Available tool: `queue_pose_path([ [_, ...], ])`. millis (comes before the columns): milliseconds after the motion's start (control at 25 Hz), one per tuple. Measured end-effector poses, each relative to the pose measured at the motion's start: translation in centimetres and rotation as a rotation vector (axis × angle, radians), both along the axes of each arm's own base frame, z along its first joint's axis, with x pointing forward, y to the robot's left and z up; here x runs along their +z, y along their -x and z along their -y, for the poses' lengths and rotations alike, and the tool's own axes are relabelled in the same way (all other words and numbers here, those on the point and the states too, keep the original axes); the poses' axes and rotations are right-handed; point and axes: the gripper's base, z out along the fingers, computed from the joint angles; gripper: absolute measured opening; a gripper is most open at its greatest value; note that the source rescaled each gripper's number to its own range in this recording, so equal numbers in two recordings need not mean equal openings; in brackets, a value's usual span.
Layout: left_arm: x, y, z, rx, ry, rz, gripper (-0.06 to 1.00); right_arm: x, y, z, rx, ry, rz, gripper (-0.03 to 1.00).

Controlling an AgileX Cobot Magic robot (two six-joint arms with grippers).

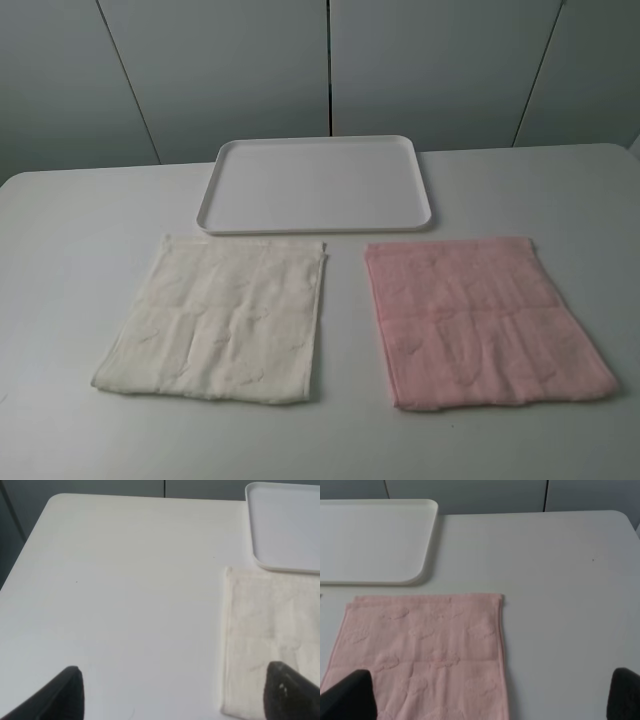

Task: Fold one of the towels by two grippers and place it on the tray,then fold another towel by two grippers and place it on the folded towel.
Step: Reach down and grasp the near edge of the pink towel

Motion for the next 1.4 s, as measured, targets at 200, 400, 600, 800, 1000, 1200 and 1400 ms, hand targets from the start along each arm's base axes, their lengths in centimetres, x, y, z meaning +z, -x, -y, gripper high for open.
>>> queue_pose_path([
  [200,0.0,0.0,0.0,0.000,0.000,0.000,0.93,0.0,0.0,0.0,0.000,0.000,0.000,1.00],
  [400,0.0,0.0,0.0,0.000,0.000,0.000,0.93,0.0,0.0,-0.2,0.014,-0.020,0.000,1.00],
  [600,0.0,0.0,0.0,-0.003,-0.006,-0.001,0.93,0.0,0.0,-0.2,0.016,-0.023,0.000,1.00],
  [800,0.0,-0.4,0.1,-0.026,-0.018,-0.026,0.93,0.0,0.2,-0.7,0.050,-0.070,-0.019,1.00],
  [1000,0.5,-2.6,0.6,-0.110,-0.011,-0.125,0.93,1.1,-0.6,-1.1,0.073,-0.106,-0.064,1.00],
  [1200,3.8,-6.4,1.1,-0.230,-0.035,-0.105,0.93,3.6,-3.5,-1.1,0.083,-0.084,-0.126,1.00],
  [1400,6.6,-12.3,1.7,-0.373,-0.040,-0.117,0.93,6.1,-8.4,-1.8,0.169,-0.094,-0.243,1.00],
])
